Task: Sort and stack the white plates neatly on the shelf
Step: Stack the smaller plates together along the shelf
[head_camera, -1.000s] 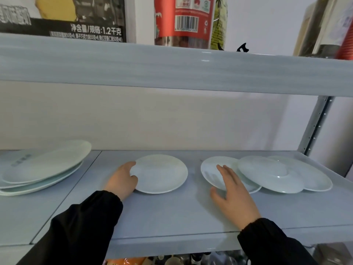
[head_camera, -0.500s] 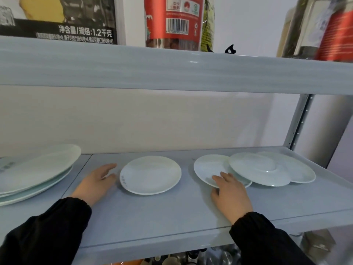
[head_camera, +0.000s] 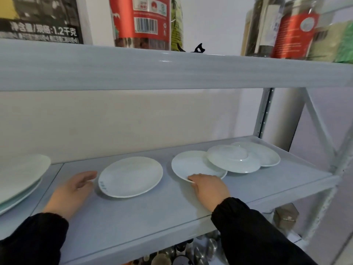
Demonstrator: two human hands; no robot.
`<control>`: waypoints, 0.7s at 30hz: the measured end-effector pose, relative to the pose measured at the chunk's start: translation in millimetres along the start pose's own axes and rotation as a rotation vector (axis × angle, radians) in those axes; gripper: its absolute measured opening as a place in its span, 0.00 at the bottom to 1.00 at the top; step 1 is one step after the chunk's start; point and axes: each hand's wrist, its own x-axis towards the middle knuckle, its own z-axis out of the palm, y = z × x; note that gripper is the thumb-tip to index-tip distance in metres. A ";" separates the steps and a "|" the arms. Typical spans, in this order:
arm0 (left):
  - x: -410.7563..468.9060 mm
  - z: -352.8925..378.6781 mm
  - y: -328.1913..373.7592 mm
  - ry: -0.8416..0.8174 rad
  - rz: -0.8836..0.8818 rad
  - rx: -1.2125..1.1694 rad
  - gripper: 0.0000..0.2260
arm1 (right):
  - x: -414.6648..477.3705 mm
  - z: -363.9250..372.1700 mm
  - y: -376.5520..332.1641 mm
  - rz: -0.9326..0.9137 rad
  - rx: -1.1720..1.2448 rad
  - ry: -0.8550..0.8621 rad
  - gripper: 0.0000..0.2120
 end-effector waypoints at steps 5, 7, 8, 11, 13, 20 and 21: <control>2.5 -0.4 -1.7 -0.003 -0.006 0.027 0.12 | -7.6 -0.3 -8.4 -0.042 0.002 -0.022 0.22; 2.8 -0.5 -1.9 -0.002 -0.005 0.035 0.12 | -9.4 -3.9 -13.3 -0.060 0.049 -0.001 0.22; 2.5 -0.1 -1.1 -0.001 -0.001 0.039 0.12 | -10.1 -7.0 -15.8 -0.066 0.084 0.024 0.21; 1.9 1.6 0.7 0.007 0.023 0.029 0.12 | -9.1 -18.5 -22.4 -0.071 0.156 0.172 0.14; 1.4 1.7 1.3 0.012 0.032 0.004 0.12 | -7.7 -23.2 -26.3 -0.063 0.204 0.264 0.12; -3.8 3.0 10.4 0.013 0.014 -0.043 0.11 | 10.2 -28.1 -42.9 -0.102 0.385 0.437 0.10; -3.5 2.8 9.8 0.013 0.009 -0.049 0.11 | 15.1 -28.2 -47.9 -0.154 0.348 0.421 0.10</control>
